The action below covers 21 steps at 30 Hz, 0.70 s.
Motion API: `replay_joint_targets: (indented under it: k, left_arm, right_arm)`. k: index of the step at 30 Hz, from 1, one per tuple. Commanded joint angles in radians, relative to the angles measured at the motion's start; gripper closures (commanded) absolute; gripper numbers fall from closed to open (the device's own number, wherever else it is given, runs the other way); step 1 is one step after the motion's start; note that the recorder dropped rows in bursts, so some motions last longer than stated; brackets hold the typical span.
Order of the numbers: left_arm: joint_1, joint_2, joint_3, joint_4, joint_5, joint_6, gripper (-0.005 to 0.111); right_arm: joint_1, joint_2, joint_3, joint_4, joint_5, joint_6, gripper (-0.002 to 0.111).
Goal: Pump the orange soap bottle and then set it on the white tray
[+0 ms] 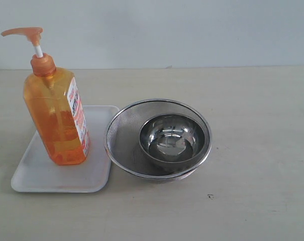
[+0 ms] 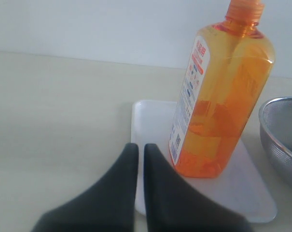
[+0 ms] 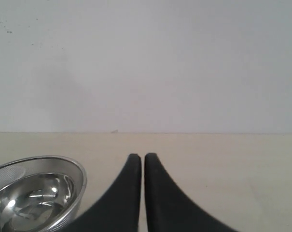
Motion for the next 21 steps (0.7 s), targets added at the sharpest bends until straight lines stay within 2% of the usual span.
replay_joint_targets:
  k: [1,6,8,10,15,21]
  left_arm:
    - [-0.004,-0.003,0.003,0.003,0.001,0.006,0.102]
    - [-0.004,-0.003,0.003,0.003,0.001,0.006,0.102]
    - [-0.004,-0.003,0.003,0.003,0.001,0.006,0.102]
    - [-0.004,-0.003,0.003,0.003,0.001,0.006,0.102]
    - [-0.004,-0.003,0.003,0.003,0.001,0.006,0.102]
    - [-0.004,-0.003,0.003,0.003,0.001,0.006,0.102]
  right_arm:
    - [-0.003,-0.007,0.005,0.0,0.075,-0.002,0.108]
    - [-0.003,-0.007,0.005,0.023,0.074,-0.005,0.108]
    - [-0.003,-0.007,0.005,0.132,0.078,-0.119,0.108]
    - [-0.003,-0.007,0.005,0.351,0.078,-0.348,0.108]
    - [-0.003,-0.007,0.005,1.048,0.083,-1.055,0.108]
    - [-0.003,-0.007,0.005,1.457,0.087,-1.496,0.108]
